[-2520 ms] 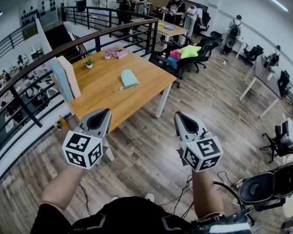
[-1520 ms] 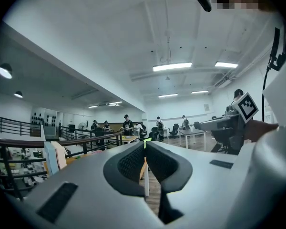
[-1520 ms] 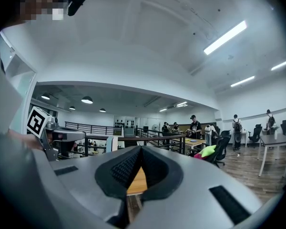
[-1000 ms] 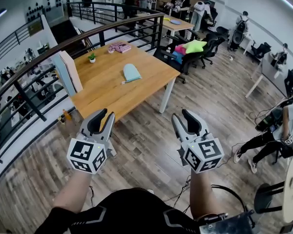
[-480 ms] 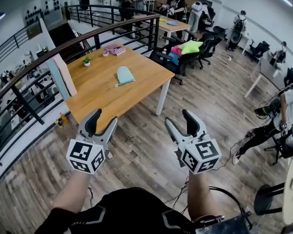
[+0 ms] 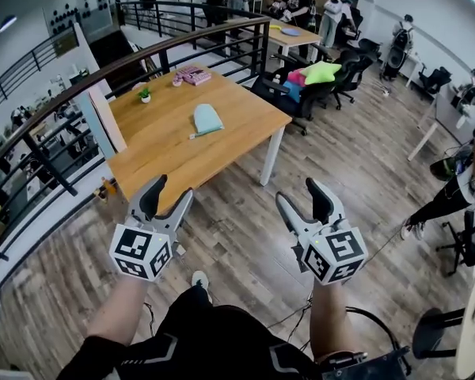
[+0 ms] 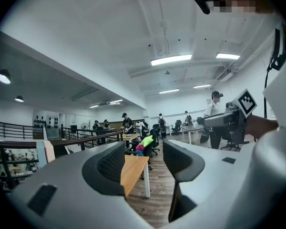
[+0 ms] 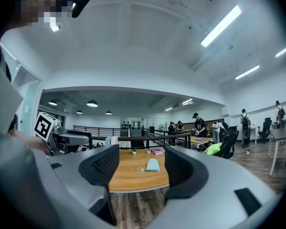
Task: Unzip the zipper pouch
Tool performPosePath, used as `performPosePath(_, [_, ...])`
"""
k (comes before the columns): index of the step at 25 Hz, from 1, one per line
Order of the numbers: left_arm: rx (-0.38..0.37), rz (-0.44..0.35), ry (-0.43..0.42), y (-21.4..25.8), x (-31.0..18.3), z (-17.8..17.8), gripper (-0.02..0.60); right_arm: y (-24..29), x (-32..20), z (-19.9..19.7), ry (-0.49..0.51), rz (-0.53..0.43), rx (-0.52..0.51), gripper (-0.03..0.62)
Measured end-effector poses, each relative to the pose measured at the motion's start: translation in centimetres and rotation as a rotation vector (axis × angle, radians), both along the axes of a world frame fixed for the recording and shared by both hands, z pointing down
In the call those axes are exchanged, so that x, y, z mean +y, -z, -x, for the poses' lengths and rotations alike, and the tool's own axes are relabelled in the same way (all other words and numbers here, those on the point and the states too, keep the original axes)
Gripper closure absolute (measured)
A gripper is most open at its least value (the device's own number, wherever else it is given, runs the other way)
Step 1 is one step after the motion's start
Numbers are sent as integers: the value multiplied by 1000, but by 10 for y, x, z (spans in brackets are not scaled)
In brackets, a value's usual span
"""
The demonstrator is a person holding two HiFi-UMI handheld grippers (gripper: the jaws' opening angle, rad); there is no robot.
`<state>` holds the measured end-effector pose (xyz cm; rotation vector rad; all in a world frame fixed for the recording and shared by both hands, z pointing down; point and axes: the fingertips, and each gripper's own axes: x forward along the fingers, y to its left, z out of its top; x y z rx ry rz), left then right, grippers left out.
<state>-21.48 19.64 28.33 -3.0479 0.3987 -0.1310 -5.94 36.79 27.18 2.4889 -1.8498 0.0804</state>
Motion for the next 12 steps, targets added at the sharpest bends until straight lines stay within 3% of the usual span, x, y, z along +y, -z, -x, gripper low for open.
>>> performPosePath(6, [25, 25, -9, -14, -44, -41, 325, -13, -42, -34, -8, 38, 4, 289])
performPosePath(12, [35, 6, -13, -7, -126, -89, 325, -7, -120, -73, 2, 53, 11, 289])
